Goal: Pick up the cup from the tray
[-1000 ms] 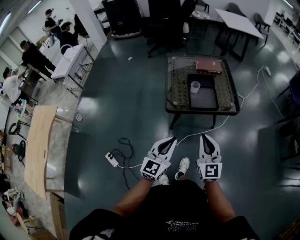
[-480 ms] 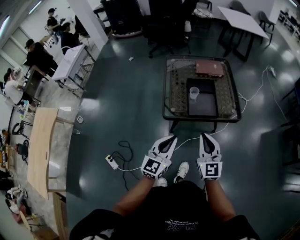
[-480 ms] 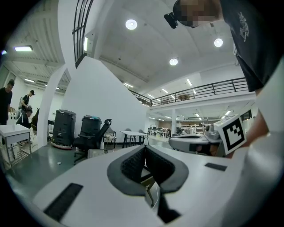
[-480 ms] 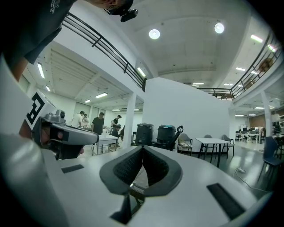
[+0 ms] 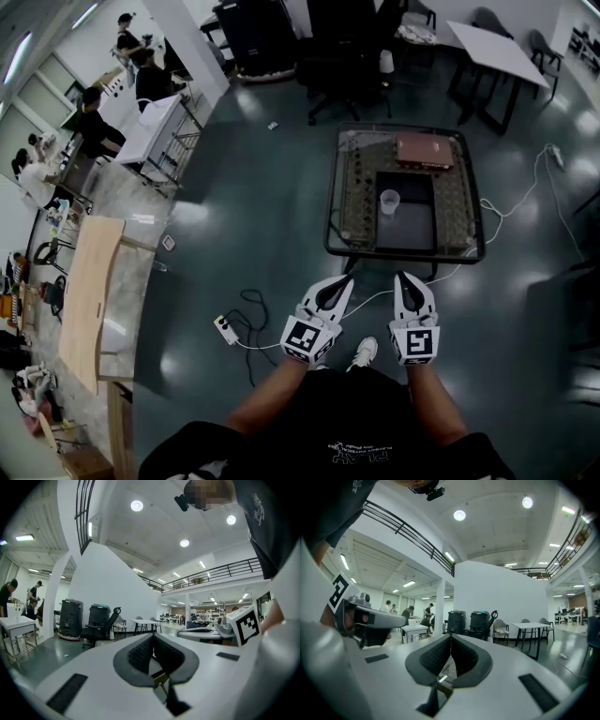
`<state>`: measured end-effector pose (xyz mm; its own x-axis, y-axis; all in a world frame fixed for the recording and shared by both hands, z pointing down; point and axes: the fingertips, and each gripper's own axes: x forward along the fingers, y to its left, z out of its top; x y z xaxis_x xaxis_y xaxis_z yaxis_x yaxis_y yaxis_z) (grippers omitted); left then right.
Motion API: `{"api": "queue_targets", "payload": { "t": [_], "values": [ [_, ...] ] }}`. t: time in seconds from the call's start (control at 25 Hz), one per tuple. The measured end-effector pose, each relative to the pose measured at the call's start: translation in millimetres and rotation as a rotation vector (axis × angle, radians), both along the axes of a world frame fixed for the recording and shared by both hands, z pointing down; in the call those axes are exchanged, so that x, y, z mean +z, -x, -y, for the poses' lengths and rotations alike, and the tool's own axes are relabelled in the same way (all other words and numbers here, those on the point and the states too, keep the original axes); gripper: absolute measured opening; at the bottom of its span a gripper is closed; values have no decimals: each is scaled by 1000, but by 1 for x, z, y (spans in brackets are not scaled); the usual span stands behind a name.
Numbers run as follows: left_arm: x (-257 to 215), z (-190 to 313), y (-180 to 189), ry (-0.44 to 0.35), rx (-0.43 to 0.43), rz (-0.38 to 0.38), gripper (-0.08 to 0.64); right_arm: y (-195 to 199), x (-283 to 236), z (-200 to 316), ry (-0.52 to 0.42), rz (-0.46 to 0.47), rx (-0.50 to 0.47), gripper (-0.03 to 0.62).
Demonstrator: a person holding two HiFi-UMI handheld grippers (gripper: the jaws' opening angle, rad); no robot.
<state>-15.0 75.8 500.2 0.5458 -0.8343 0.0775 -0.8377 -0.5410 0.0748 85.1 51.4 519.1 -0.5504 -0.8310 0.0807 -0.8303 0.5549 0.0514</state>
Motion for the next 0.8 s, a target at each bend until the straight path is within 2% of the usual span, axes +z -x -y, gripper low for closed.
{"api": "queue_targets", "payload": {
  "t": [0.36, 0.56, 0.8],
  "values": [
    [-9, 13, 3, -13, -55, 13, 9, 0, -9, 20, 20, 60, -32, 11],
    [-7, 28, 15, -10, -81, -3, 9, 10, -21, 31, -7, 28, -60, 11],
    [-3, 63, 20, -11, -60, 2, 9, 17, -16, 66, 4, 13, -52, 11]
  ]
}}
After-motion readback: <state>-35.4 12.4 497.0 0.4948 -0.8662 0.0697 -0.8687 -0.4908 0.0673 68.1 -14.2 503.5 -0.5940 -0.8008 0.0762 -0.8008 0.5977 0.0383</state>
